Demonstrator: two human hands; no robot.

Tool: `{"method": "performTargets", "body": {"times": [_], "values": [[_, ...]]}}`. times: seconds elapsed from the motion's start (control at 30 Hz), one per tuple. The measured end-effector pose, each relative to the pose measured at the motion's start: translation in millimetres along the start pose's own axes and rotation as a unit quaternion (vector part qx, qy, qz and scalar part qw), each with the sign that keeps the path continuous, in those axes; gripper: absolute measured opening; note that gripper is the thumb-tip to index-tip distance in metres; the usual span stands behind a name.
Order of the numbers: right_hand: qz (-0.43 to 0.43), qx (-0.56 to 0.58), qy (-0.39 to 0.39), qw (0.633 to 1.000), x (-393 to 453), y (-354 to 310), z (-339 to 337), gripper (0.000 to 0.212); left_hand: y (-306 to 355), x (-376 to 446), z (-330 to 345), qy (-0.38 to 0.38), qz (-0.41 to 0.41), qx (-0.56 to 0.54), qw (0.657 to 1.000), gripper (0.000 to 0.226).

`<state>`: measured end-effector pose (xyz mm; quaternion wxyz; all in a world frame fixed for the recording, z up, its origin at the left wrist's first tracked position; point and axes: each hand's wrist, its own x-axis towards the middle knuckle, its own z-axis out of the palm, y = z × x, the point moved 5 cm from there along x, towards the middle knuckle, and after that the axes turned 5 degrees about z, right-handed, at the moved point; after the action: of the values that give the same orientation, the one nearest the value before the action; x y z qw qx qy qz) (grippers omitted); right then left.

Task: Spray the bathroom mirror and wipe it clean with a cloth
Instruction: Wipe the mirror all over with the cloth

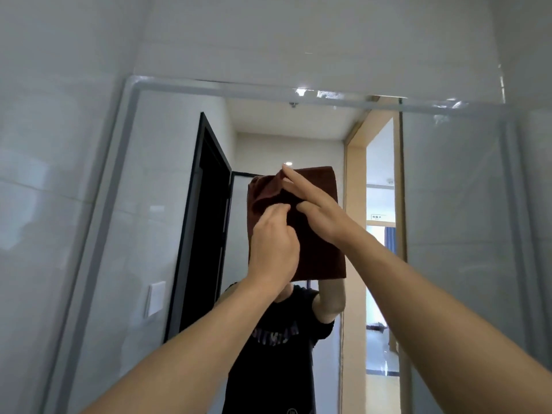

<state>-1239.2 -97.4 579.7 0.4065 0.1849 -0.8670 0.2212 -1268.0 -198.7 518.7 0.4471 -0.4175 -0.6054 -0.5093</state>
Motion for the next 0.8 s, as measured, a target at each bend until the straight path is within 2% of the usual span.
{"method": "performTargets", "body": {"times": [0.07, 0.17, 0.27, 0.43, 0.53, 0.67, 0.8], "values": [[0.024, 0.040, 0.006, 0.999, 0, -3, -6, 0.078, 1, 2, 16, 0.007, 0.015, 0.034, 0.999, 0.046], [0.047, 0.056, 0.020, 0.997, -1, -5, -16, 0.068, 2, 0, 45, 0.022, 0.057, 0.158, 0.986, 0.053], [0.047, 0.051, 0.088, 0.994, -7, -6, -38, 0.055, -1, 14, 61, 0.070, 0.072, 0.212, 0.972, 0.044], [0.010, -0.105, 0.195, 0.975, -31, -11, -94, 0.039, 5, 58, 69, 0.087, 0.160, 0.254, 0.950, 0.033], [0.019, -0.204, 0.232, 0.951, -42, -10, -122, 0.038, 22, 94, 75, 0.072, 0.186, 0.277, 0.940, 0.039], [0.048, -0.314, 0.210, 0.925, -52, -9, -145, 0.039, 43, 157, 77, 0.043, 0.146, 0.337, 0.929, 0.056], [0.064, -0.359, 0.197, 0.910, -75, -4, -165, 0.040, 62, 206, 86, 0.056, 0.069, 0.345, 0.934, 0.060]]}}
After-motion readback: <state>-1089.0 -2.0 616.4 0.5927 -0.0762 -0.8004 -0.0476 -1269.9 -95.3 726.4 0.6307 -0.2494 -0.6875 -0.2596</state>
